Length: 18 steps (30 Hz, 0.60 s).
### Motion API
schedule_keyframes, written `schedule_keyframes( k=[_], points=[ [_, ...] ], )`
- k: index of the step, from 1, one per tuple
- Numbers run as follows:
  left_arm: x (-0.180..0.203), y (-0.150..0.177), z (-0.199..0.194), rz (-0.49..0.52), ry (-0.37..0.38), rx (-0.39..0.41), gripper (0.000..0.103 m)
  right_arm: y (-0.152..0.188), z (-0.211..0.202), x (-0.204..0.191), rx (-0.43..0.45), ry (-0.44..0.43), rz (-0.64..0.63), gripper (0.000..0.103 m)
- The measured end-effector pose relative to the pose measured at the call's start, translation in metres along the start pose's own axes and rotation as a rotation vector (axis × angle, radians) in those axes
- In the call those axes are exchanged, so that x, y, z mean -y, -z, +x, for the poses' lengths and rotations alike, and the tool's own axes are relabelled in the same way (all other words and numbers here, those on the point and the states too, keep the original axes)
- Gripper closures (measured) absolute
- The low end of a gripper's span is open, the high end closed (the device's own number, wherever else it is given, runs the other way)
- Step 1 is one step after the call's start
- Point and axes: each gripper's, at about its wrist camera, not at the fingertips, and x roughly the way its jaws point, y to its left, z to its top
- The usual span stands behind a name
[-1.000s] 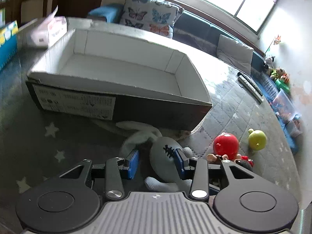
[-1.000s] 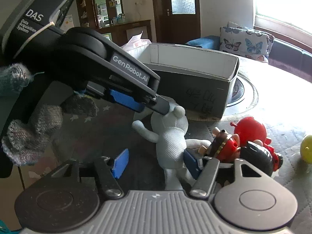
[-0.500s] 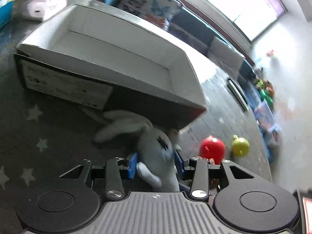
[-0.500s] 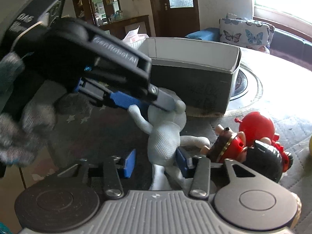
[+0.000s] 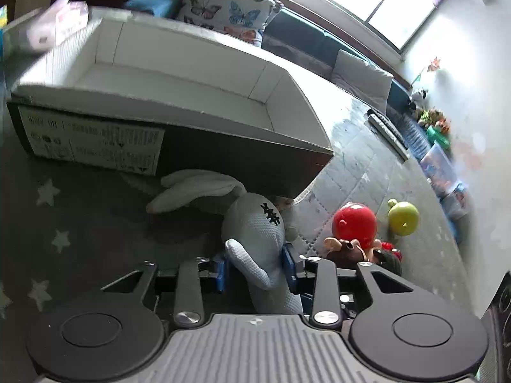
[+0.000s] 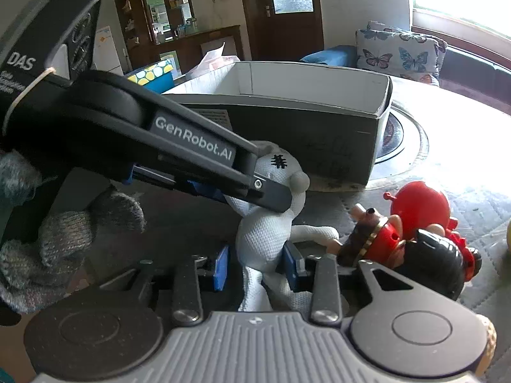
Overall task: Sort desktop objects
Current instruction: 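Carry the bunny over the cardboard box and open the left tool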
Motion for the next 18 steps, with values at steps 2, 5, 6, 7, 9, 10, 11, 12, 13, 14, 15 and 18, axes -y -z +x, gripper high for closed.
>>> schedule_keyframes(
  k=[2, 5, 6, 7, 9, 10, 11, 12, 13, 14, 15, 18],
  points=[
    [0.005, 0.003, -0.004, 0.034, -0.022, 0.012, 0.069, 0.0, -0.001, -0.002, -0.001, -0.006, -0.003, 0.072],
    [0.009, 0.008, -0.009, 0.064, -0.044, 0.03, 0.071, 0.002, -0.001, -0.005, 0.0, -0.014, -0.003, 0.073],
    [0.009, 0.009, -0.011, 0.069, -0.05, 0.036, 0.071, 0.002, -0.002, -0.006, 0.002, -0.017, -0.003, 0.074],
    [0.01, 0.01, -0.013, 0.073, -0.055, 0.041, 0.071, 0.002, -0.003, -0.007, 0.004, -0.02, -0.004, 0.074],
    [0.012, 0.011, -0.019, 0.083, -0.068, 0.054, 0.071, 0.001, -0.005, -0.009, 0.011, -0.027, -0.007, 0.074],
    [0.014, 0.011, -0.021, 0.093, -0.074, 0.063, 0.071, 0.0, -0.006, -0.01, 0.015, -0.028, -0.011, 0.074],
    [0.017, 0.01, -0.024, 0.104, -0.082, 0.07, 0.071, 0.0, -0.008, -0.012, 0.02, -0.03, -0.014, 0.074],
    [0.019, 0.01, -0.026, 0.114, -0.089, 0.079, 0.071, -0.002, -0.009, -0.013, 0.025, -0.031, -0.016, 0.074],
    [0.021, 0.009, -0.028, 0.123, -0.094, 0.088, 0.072, -0.003, -0.011, -0.014, 0.029, -0.032, -0.017, 0.074],
    [0.024, 0.009, -0.03, 0.133, -0.098, 0.098, 0.072, -0.004, -0.012, -0.015, 0.035, -0.032, -0.018, 0.074],
    [0.026, 0.008, -0.032, 0.142, -0.102, 0.106, 0.072, -0.006, -0.013, -0.015, 0.041, -0.034, -0.019, 0.074],
    [0.029, 0.002, -0.037, 0.155, -0.106, 0.125, 0.072, -0.011, -0.017, -0.016, 0.057, -0.037, -0.015, 0.074]
  ],
)
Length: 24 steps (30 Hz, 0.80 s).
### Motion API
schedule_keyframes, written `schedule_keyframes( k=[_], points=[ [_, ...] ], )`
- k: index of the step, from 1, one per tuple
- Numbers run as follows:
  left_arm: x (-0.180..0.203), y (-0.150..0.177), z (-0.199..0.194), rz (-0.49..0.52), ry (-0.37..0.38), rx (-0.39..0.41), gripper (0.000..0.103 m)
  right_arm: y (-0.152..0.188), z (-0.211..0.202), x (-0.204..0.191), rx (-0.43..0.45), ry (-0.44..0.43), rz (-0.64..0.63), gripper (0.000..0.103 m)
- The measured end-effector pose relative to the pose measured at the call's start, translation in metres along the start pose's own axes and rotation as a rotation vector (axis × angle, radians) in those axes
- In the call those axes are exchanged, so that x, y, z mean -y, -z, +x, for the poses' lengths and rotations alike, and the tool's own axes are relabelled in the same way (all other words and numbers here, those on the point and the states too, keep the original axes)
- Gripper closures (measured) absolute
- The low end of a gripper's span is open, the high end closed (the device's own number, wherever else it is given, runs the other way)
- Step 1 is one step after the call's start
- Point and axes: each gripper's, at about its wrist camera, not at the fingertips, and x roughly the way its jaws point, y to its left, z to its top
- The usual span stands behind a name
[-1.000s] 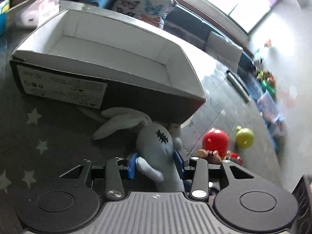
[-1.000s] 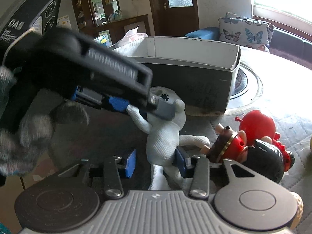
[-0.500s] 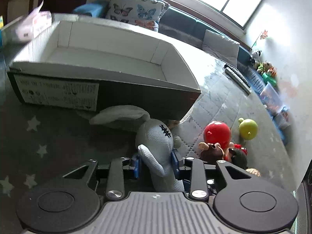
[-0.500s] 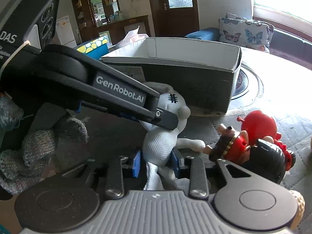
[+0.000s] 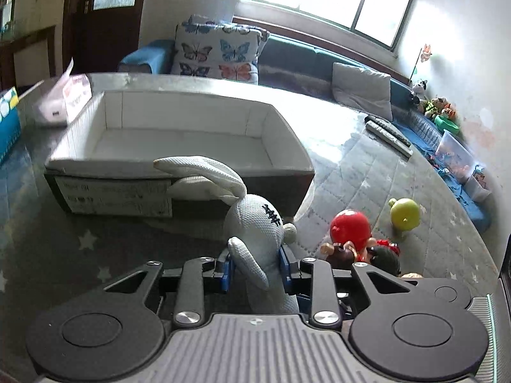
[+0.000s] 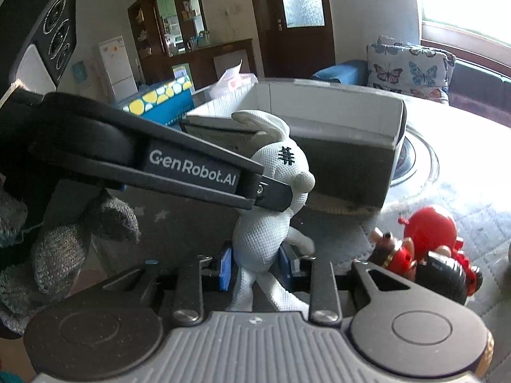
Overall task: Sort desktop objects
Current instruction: 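Carry the bunny over the cardboard box and open the left tool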
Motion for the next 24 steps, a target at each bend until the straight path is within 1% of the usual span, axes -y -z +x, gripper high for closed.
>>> schedule_keyframes(
  k=[5, 12, 18, 24],
  points=[
    [0.0, -0.015, -0.004, 0.015, -0.007, 0.027, 0.072, -0.016, -0.001, 0.0, 0.025, 0.0, -0.004, 0.074],
    [-0.006, -0.047, -0.007, 0.034, -0.012, 0.069, 0.072, -0.048, 0.004, 0.003, 0.068, 0.005, 0.007, 0.074],
    [-0.015, -0.089, -0.006, 0.067, -0.018, 0.11, 0.072, -0.09, 0.015, 0.009, 0.112, 0.013, 0.022, 0.074],
    [-0.024, -0.132, 0.009, 0.13, -0.05, 0.133, 0.072, -0.132, 0.038, 0.023, 0.147, 0.004, 0.073, 0.074]
  ],
)
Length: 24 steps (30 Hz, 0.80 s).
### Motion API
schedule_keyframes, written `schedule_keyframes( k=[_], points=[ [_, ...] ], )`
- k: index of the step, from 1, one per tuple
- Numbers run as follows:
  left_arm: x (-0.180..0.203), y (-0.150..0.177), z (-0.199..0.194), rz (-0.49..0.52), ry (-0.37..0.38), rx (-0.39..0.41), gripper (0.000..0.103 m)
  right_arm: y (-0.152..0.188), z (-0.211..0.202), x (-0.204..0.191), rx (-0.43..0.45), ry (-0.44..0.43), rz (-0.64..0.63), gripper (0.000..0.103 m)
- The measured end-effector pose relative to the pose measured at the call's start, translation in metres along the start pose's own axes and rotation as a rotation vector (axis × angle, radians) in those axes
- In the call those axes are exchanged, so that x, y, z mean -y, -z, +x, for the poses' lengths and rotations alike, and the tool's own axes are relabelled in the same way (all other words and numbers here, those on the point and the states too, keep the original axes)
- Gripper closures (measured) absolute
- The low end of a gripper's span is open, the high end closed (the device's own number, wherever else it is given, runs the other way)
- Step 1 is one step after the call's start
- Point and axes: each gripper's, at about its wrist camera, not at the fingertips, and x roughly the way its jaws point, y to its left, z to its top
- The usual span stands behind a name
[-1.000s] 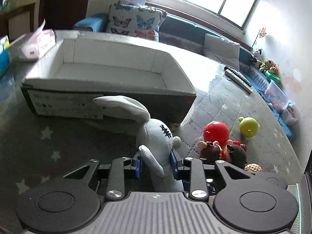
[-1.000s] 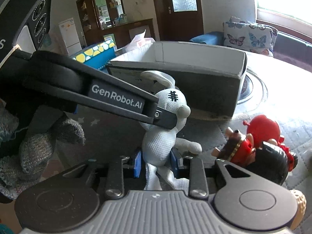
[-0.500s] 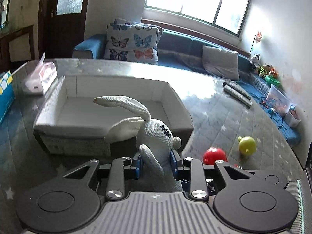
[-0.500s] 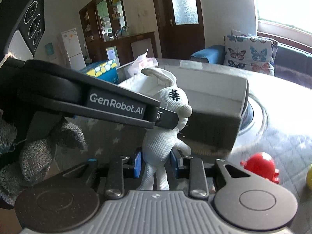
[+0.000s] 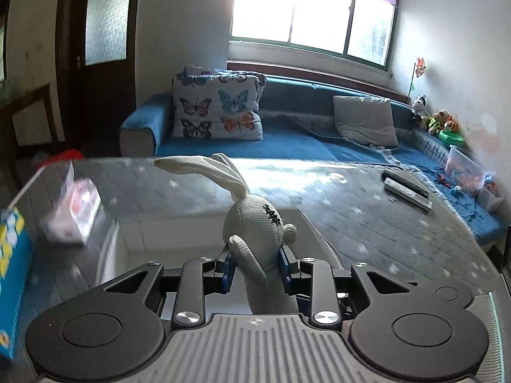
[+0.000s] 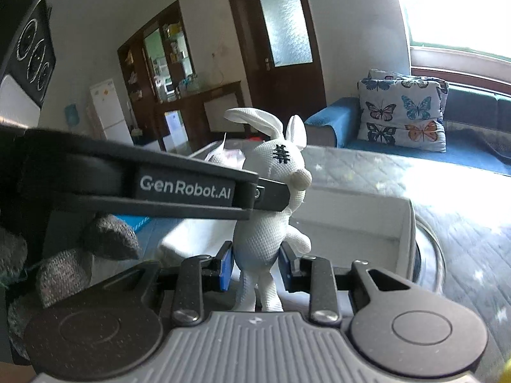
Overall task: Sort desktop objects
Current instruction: 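Carry the bunny over the cardboard box and open the left tool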
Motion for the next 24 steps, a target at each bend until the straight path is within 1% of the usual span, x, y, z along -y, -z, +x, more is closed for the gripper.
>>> schedule_keyframes(
  k=[3, 6, 10, 15, 18, 21, 24],
  points=[
    [-0.007, -0.013, 0.013, 0.022, -0.002, 0.003, 0.072, -0.015, 0.014, 0.008, -0.001, 0.001, 0.018, 0.074],
    [-0.018, -0.017, 0.029, 0.003, -0.002, -0.01, 0.072, -0.02, 0.027, 0.017, -0.02, 0.011, 0.027, 0.07],
    [-0.037, -0.011, 0.052, -0.089, -0.004, -0.063, 0.072, -0.016, 0.043, 0.026, -0.058, 0.02, 0.038, 0.069],
    [-0.063, 0.005, 0.07, -0.223, -0.04, -0.136, 0.072, -0.005, 0.058, 0.025, -0.102, 0.009, 0.043, 0.069],
    [-0.081, 0.017, 0.084, -0.305, -0.062, -0.193, 0.072, -0.003, 0.066, 0.02, -0.122, 0.028, 0.035, 0.069],
    [-0.093, 0.023, 0.096, -0.308, -0.095, -0.238, 0.072, 0.001, 0.069, 0.021, -0.133, 0.028, 0.042, 0.069],
    [-0.099, 0.023, 0.103, -0.273, -0.145, -0.277, 0.072, 0.005, 0.07, 0.023, -0.135, 0.03, 0.053, 0.069]
  ],
)
